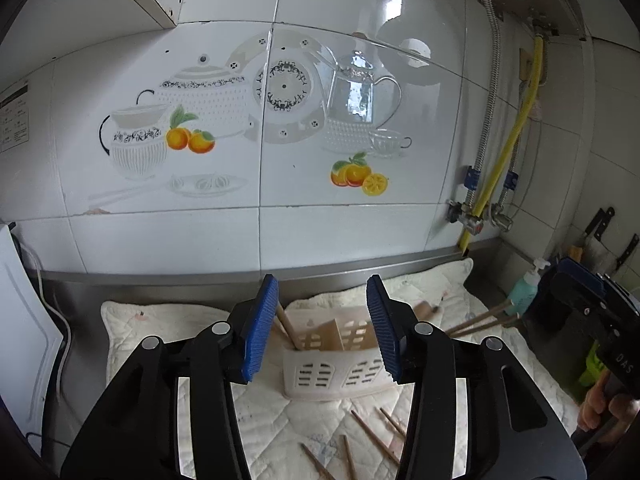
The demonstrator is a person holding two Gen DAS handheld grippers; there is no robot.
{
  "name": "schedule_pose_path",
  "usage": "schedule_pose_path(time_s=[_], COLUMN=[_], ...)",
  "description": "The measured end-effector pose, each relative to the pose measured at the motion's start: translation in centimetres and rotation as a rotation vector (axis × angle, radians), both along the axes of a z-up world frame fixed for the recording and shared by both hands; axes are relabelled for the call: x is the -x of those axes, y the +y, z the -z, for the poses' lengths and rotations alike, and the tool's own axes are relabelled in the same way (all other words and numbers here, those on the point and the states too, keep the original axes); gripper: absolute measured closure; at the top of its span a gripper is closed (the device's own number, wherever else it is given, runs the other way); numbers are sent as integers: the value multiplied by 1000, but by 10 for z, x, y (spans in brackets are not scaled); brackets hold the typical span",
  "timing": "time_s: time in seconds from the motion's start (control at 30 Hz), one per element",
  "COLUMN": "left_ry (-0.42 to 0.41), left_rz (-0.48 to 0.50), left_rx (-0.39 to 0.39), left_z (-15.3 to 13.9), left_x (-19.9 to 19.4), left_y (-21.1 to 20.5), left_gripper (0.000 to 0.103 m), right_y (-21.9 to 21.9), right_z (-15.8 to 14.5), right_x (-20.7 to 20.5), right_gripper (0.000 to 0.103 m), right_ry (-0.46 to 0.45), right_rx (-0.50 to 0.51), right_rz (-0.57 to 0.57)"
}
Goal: Organize utensils
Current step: 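Move the left tool back to the chopsticks while the right tool returns too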
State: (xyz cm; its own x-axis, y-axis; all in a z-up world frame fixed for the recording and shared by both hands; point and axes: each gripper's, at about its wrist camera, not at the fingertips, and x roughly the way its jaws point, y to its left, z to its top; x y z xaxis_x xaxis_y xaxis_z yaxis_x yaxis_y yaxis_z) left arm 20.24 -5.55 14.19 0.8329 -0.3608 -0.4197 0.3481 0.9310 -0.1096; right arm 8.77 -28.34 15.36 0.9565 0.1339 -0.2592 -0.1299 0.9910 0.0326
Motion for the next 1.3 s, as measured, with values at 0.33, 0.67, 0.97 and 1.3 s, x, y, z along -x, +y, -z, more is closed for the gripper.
schedule_pose_path(time_s=[0.33, 0.67, 0.97, 1.3], left_ry=[149, 348, 431, 465], left_rz=[-9, -24, 13, 6], left_rx=[-23, 17, -13, -35], left_z=[68, 152, 194, 214], left_x=[79, 145, 177, 174], left_y=[6, -1, -25, -37], left_gripper=[51, 53, 58, 77], right_y=[-7, -10, -21, -25], right_z=[38, 81, 101, 114], right_x=[88, 134, 149, 148], right_gripper=[52, 46, 33, 32], right_ry=[26, 74, 110, 142], right_rx=[-4, -3, -60, -82], right_rz=[22, 61, 86, 93])
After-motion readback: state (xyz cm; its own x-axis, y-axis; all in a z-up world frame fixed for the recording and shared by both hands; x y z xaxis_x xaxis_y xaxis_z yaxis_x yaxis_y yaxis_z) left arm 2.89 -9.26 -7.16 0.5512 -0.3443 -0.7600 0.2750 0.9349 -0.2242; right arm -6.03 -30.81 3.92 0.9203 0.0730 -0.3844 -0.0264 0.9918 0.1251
